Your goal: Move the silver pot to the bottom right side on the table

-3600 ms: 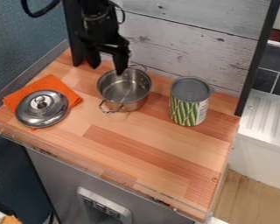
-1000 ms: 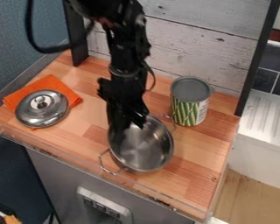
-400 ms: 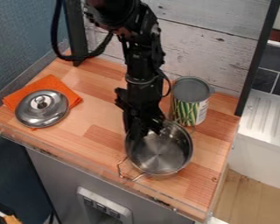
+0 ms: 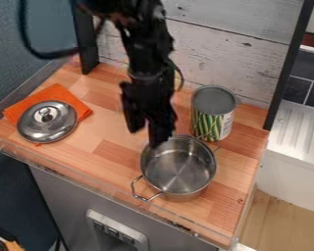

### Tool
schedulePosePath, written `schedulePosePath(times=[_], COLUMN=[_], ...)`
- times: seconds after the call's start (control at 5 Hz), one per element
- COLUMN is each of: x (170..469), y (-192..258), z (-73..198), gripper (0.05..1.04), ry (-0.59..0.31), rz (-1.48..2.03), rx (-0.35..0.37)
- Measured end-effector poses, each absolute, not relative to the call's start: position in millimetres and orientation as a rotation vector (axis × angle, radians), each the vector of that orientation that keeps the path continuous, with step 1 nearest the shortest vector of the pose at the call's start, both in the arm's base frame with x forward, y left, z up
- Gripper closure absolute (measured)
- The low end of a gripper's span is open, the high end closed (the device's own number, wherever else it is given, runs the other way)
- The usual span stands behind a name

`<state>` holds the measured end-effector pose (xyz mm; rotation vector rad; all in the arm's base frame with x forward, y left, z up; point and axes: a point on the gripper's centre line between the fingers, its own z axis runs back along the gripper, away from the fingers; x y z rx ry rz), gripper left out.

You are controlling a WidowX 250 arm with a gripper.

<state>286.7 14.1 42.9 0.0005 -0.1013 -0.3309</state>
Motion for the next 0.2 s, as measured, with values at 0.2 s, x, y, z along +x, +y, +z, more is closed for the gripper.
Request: schedulePosePath(times=[0.2], x=[285.9], y=[22.7], z=[48.3], gripper=[0.065], ry=[-0.117], rz=[-0.308], rx=[0.000])
